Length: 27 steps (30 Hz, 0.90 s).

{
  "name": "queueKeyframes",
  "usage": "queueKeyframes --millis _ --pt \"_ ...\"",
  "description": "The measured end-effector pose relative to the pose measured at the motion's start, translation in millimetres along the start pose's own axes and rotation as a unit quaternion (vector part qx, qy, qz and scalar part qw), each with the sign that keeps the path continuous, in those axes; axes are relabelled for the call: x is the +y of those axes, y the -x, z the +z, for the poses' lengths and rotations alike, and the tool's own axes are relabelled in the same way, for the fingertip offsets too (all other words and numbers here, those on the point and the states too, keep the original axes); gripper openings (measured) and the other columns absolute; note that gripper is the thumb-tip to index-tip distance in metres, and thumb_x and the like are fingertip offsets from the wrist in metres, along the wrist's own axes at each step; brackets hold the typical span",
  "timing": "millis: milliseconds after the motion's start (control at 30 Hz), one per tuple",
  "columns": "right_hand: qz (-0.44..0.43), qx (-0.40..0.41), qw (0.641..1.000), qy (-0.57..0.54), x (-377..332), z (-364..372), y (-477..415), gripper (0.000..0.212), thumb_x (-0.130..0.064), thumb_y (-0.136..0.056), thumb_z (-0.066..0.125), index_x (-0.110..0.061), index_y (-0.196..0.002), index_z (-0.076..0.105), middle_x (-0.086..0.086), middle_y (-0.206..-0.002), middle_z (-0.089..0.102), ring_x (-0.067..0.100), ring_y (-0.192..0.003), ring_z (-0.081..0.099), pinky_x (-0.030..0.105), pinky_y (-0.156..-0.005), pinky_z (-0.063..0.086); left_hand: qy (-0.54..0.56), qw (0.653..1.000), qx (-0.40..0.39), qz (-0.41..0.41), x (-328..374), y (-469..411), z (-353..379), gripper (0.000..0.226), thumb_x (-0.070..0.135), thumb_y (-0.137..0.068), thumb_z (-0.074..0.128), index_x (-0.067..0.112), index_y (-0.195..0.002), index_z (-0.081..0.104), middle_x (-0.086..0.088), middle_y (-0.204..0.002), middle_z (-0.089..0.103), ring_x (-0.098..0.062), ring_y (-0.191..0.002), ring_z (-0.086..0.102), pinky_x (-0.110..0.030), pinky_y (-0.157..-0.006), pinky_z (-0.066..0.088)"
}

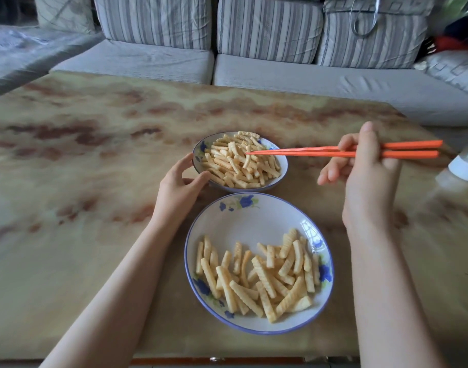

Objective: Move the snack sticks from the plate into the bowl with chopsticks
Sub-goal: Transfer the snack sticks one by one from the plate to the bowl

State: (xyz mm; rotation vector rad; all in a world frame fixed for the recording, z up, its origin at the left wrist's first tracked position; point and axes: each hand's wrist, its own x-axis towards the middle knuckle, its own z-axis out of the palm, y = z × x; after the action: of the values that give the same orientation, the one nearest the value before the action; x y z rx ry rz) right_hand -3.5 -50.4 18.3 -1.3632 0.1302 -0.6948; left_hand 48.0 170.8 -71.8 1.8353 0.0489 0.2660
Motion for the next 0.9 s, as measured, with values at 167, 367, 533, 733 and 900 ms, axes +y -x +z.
queueKeyframes --millis 167,367,533,733,900 --pt "0.002 -0.029 0.999 0.025 8.6 3.3 -1.4 0.044 -0.028 -0.104 0.036 -0.013 -0.066 0.050 0.000 -0.035 0.045 0.020 -0.032 0.049 0.022 -0.040 0.033 -0.008 1.000 0.000 0.000 -0.1 0.0 -0.3 0.047 0.018 -0.091 0.066 0.022 -0.137 0.056 0.029 -0.097 0.060 0.015 -0.068 0.062 -0.001 -0.061 0.043" --pt "-0.020 -0.046 0.999 -0.006 -5.4 -6.3 -1.9 0.043 -0.025 -0.105 0.034 -0.012 -0.066 0.048 -0.003 -0.038 0.045 0.015 -0.031 0.045 0.031 -0.043 0.031 -0.007 1.000 0.001 -0.006 -0.3 -0.4 -0.8 0.045 0.019 -0.091 0.066 0.023 -0.135 0.057 0.022 -0.101 0.067 -0.002 -0.076 0.070 -0.006 -0.063 0.048" --pt "0.028 -0.184 0.982 -0.026 -19.7 -20.0 -2.0 0.046 -0.024 -0.103 0.038 -0.014 -0.059 0.050 0.000 -0.057 0.046 0.013 -0.028 0.034 0.019 -0.036 0.031 -0.009 1.000 0.000 -0.004 -0.9 -0.6 -1.2 0.048 0.022 -0.090 0.066 0.024 -0.137 0.056 0.013 -0.118 0.067 0.002 -0.080 0.069 -0.007 -0.068 0.049" --pt "0.064 -0.319 0.944 0.054 -24.6 -13.2 11.4 0.043 -0.035 -0.094 0.043 -0.007 -0.062 0.045 0.001 -0.039 0.036 0.016 -0.025 0.036 0.018 -0.034 0.033 0.002 1.000 -0.001 0.001 1.7 0.4 0.0 0.047 0.018 -0.092 0.065 0.020 -0.138 0.055 0.014 -0.122 0.062 0.015 -0.068 0.062 -0.003 -0.059 0.044" --pt "0.084 -0.352 0.929 0.073 -22.4 -3.8 16.2 0.042 -0.043 -0.089 0.046 -0.015 -0.057 0.050 0.008 -0.037 0.036 0.023 -0.026 0.042 0.022 -0.036 0.032 -0.002 1.000 0.001 0.005 2.2 1.2 0.5 0.048 0.018 -0.092 0.065 0.021 -0.138 0.055 0.014 -0.122 0.061 0.016 -0.069 0.062 -0.003 -0.058 0.044"
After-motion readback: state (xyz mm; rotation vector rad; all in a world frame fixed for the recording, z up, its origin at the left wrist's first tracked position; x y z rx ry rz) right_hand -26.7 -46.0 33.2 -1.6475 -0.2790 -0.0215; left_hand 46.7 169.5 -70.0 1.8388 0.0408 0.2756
